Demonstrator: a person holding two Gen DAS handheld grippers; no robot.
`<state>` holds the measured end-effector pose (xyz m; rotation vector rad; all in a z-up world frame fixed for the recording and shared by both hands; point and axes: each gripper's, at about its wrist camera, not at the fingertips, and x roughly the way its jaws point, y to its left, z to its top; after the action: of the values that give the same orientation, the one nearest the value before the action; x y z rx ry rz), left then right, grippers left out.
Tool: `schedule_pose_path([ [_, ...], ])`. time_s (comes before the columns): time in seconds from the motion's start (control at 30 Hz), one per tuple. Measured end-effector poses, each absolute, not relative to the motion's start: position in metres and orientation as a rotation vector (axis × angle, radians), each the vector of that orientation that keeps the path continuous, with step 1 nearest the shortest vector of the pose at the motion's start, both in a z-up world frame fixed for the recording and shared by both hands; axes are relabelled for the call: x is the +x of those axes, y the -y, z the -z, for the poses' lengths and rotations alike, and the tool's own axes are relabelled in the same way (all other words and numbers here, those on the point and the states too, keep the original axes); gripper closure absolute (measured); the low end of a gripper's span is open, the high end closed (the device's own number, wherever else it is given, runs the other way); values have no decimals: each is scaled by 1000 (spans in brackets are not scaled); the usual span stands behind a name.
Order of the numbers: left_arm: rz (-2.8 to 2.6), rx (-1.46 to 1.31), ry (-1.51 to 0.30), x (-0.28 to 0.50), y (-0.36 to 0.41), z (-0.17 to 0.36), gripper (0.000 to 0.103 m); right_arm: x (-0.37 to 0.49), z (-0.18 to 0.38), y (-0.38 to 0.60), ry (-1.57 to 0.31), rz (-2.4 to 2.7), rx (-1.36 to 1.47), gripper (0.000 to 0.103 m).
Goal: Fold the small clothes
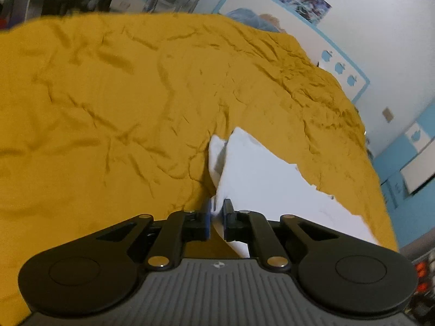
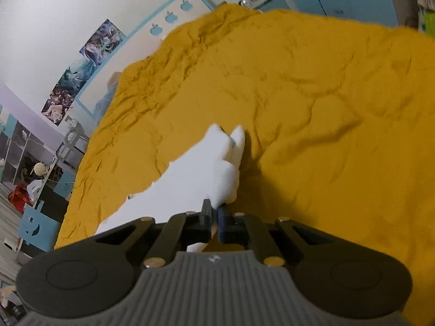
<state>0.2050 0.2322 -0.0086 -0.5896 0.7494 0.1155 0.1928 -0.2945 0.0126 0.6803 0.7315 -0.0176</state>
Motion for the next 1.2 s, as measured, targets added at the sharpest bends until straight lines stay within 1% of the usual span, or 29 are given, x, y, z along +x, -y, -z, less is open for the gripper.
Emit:
schedule_pose_path([
  [0.13,-103,-523,-821,192,-223,4,95,167,-30,300,-750,31,661,103],
  [0.23,-107,-471,-893,182,-216,17,95,147,-27,305,-793,53,652,103],
  [0.3,-127,-448,-956,183,-212,36,95,137,-16,306,-831,89,608,103],
  [0.4,-141,-415,-1029,190,-208,59,94,132,15,310,-908,142,631,103],
  [0.53,-138,-416,-1074,199,-210,72,93,132,39,309,-958,152,599,103],
  [0.67,-146,-358,-1085,198,-208,68,83,136,38,304,-968,144,547,103],
  [0.8,-161,-313,-1092,190,-207,58,78,133,29,306,-971,165,456,103],
  [0.9,-204,-239,-1052,188,-203,42,76,129,21,308,-955,233,330,102],
  [0.93,-227,-198,-1027,189,-199,37,76,127,17,312,-943,238,320,97],
  [1.0,-261,-143,-971,190,-195,26,76,127,11,321,-926,237,324,96],
  [1.03,-261,-141,-952,192,-195,22,76,128,7,324,-915,232,331,92],
  [1.07,-244,-153,-937,195,-194,18,76,131,5,326,-905,224,337,81],
  [1.1,-225,-169,-931,199,-194,15,76,133,2,327,-895,214,345,75],
  [1.13,-204,-183,-928,205,-191,13,76,136,0,327,-883,199,352,71],
  [1.2,-163,-186,-906,214,-184,9,76,146,-4,326,-866,160,367,68],
])
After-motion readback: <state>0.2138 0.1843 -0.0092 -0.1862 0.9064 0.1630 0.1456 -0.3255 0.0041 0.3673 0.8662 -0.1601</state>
